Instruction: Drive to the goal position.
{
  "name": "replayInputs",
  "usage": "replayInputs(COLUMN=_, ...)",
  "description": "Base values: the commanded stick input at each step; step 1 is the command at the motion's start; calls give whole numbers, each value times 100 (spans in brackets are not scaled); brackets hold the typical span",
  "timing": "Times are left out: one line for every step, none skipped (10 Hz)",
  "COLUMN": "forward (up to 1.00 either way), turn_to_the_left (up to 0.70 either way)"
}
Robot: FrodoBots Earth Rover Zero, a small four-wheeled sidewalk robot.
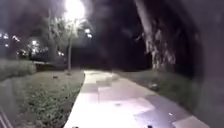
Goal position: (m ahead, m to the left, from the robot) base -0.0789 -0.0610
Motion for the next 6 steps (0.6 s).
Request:
replayInputs(forward=70, turn_to_the_left=0)
replayInputs(forward=70, turn_to_the_left=0)
replayInputs(forward=70, turn_to_the_left=0)
replayInputs(forward=70, turn_to_the_left=0)
replayInputs(forward=70, turn_to_the_left=0)
replayInputs(forward=70, turn_to_the_left=0)
